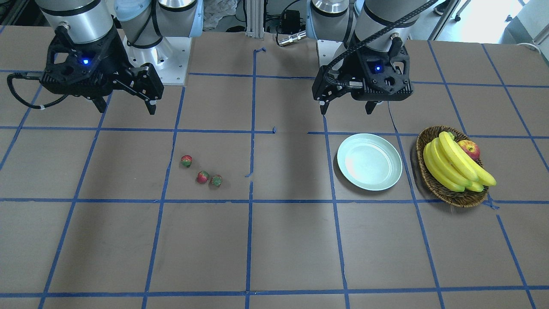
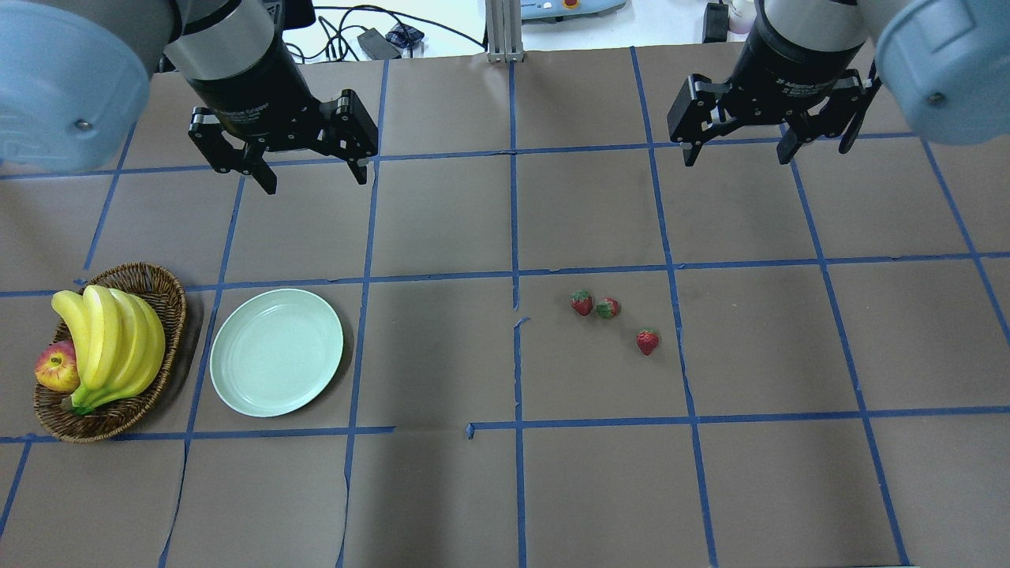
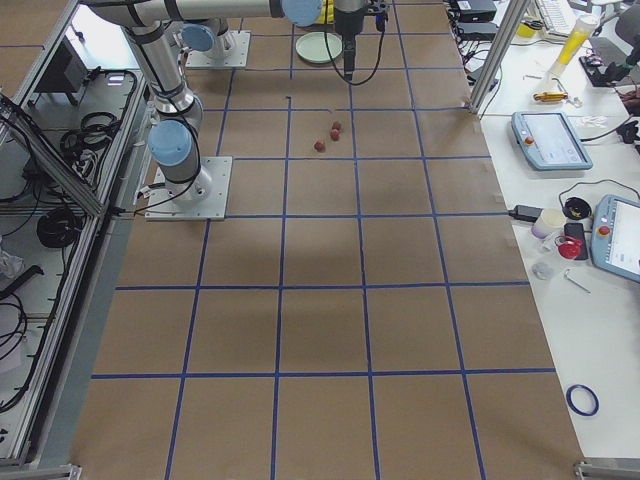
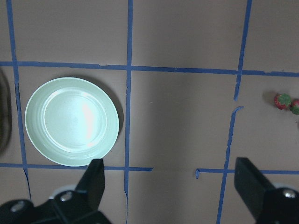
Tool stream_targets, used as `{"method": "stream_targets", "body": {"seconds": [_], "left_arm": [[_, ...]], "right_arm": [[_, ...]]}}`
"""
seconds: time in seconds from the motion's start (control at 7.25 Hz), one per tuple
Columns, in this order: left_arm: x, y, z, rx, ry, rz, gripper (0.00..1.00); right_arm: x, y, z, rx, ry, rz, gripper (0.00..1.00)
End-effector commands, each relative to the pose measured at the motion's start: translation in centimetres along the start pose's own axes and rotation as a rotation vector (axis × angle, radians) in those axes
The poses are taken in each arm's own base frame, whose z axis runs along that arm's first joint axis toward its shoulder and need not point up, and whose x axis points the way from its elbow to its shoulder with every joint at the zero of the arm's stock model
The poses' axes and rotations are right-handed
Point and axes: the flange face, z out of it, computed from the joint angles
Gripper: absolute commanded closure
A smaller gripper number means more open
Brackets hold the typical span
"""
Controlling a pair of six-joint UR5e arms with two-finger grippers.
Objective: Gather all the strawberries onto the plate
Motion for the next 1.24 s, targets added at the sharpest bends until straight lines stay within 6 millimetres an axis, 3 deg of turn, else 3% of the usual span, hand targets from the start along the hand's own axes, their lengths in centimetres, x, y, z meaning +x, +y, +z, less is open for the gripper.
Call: {"method": "stream_targets", "body": {"seconds": [0.0, 1.1], "left_arm": [[-0.01, 0.03, 0.19, -0.002, -0.001, -0.002, 0.00], [-0.03, 0.05, 0.26, -0.004, -0.003, 0.000, 0.00]], "right_arm": [[0.00, -0.01, -0.03, 0.001, 0.000, 0.000, 0.00], [0.09, -0.01, -0.12, -0.002, 0.002, -0.058, 0.00]]}}
